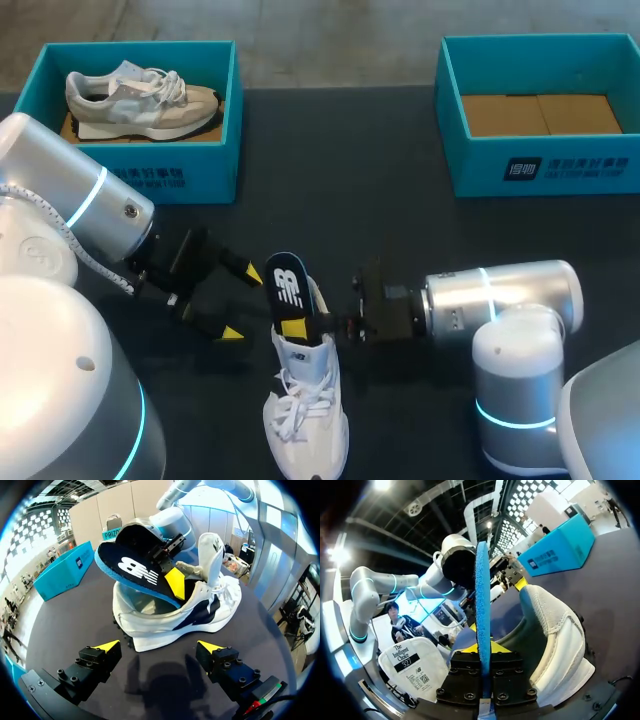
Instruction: Take the shoe out of the shoebox, open the shoe tongue, remove and reinsert the insole, then place the shoe into the shoebox
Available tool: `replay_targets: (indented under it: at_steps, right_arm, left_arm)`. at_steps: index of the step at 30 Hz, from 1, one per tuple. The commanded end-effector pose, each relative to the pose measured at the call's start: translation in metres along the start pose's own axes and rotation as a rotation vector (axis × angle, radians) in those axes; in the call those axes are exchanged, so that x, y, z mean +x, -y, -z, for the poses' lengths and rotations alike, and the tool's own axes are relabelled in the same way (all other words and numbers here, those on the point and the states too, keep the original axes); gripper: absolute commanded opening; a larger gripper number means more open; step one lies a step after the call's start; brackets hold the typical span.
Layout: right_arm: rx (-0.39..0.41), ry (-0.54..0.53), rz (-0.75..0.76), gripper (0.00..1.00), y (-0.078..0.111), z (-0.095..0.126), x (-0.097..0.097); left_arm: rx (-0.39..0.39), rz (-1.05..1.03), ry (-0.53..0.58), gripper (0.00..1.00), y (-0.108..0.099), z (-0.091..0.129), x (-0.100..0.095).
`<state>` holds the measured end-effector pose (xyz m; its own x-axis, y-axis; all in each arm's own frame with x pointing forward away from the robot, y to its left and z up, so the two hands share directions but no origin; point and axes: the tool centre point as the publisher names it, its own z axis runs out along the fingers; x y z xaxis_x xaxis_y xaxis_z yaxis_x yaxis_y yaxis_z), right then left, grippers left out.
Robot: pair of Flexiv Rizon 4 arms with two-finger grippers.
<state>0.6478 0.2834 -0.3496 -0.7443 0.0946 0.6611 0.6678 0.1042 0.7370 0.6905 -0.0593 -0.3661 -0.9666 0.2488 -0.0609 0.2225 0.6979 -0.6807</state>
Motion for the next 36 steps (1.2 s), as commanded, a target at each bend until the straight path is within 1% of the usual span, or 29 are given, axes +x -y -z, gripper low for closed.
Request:
replay_targets:
  at_steps: [1, 2, 3, 10, 14, 21, 32, 34, 35, 36]
  right_arm:
    - [-0.003, 0.006, 0.006, 0.28, -0.001, -0.001, 0.003]
    - [-0.005, 0.007, 0.009, 0.33, -0.002, -0.001, 0.003]
    - [-0.008, 0.007, 0.011, 0.34, -0.003, -0.001, 0.003]
    - [-0.022, 0.007, 0.032, 0.30, -0.012, -0.002, 0.002]
    - [-0.041, 0.005, 0.049, 0.30, -0.018, -0.003, 0.000]
    - [-0.068, 0.009, 0.073, 0.24, -0.029, -0.004, 0.000]
    - [-0.129, 0.025, 0.084, 0.24, -0.036, -0.003, -0.002]
    - [-0.132, 0.026, 0.083, 0.19, -0.037, -0.003, -0.003]
    - [-0.134, 0.028, 0.082, 0.13, -0.037, -0.003, -0.003]
    - [-0.135, 0.028, 0.081, 0.00, -0.037, -0.003, -0.003]
  left_arm:
    - [-0.003, 0.000, 0.001, 1.00, 0.001, 0.000, 0.001]
    - [-0.003, 0.000, 0.001, 1.00, 0.001, 0.000, 0.001]
    - [-0.003, 0.000, 0.001, 1.00, 0.001, 0.000, 0.001]
    - [-0.003, 0.000, 0.001, 1.00, 0.001, 0.000, 0.001]
    - [-0.003, 0.000, 0.001, 1.00, 0.001, 0.000, 0.001]
    - [-0.003, 0.000, 0.001, 1.00, 0.001, 0.000, 0.001]
    - [-0.003, 0.000, 0.001, 1.00, 0.001, 0.000, 0.001]
    - [-0.003, 0.000, 0.001, 1.00, 0.001, 0.000, 0.001]
    - [-0.003, 0.000, 0.001, 1.00, 0.001, 0.000, 0.001]
    - [-0.003, 0.000, 0.001, 1.00, 0.001, 0.000, 0.001]
